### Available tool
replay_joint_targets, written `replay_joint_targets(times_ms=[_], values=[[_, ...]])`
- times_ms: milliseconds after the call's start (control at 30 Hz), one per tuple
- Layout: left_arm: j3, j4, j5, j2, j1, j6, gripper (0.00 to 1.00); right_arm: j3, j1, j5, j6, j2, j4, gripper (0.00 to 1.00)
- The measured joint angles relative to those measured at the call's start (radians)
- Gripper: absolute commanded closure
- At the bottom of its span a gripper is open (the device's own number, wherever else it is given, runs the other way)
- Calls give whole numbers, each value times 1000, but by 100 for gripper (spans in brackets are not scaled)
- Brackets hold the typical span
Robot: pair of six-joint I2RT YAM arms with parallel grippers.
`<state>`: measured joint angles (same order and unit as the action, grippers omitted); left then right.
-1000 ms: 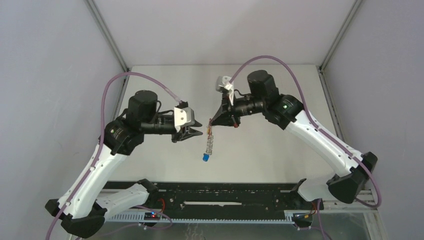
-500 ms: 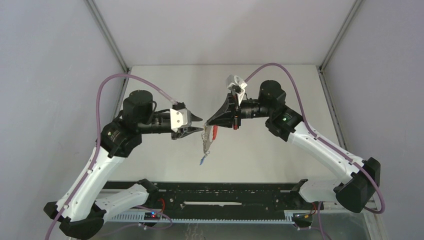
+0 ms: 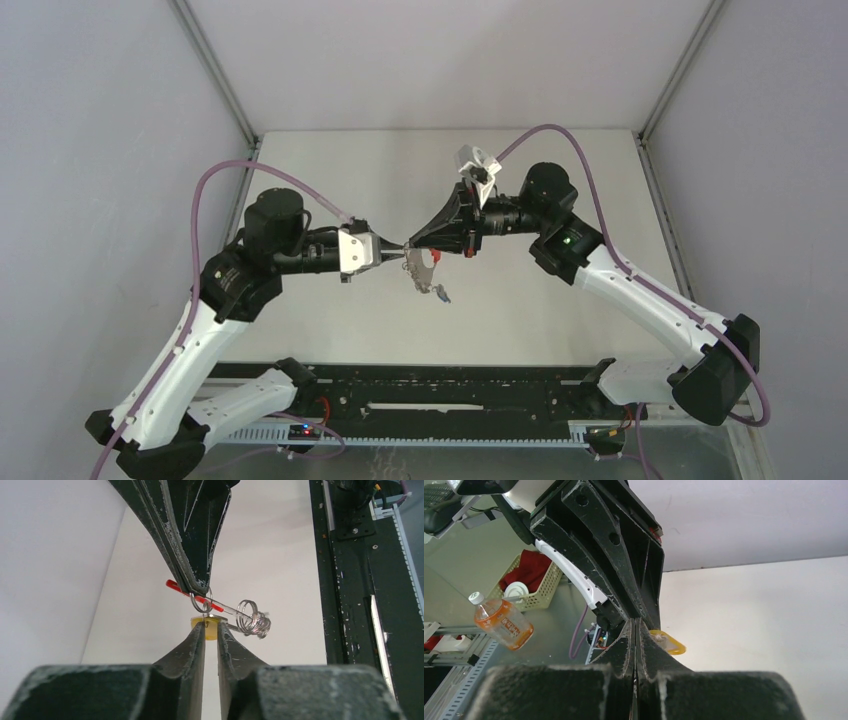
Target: Put the keys on the keyring
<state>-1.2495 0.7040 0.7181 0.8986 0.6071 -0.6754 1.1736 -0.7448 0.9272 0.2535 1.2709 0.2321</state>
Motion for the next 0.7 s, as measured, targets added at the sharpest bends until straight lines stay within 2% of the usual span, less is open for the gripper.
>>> replay_joint_targets(times_ms=[267, 700], values=[[13, -8, 0, -10, 2, -24, 93, 0, -9, -2, 12, 0, 6, 100], [77, -7, -53, -57, 64, -137, 97, -33, -29, -42, 56, 1, 84, 100]])
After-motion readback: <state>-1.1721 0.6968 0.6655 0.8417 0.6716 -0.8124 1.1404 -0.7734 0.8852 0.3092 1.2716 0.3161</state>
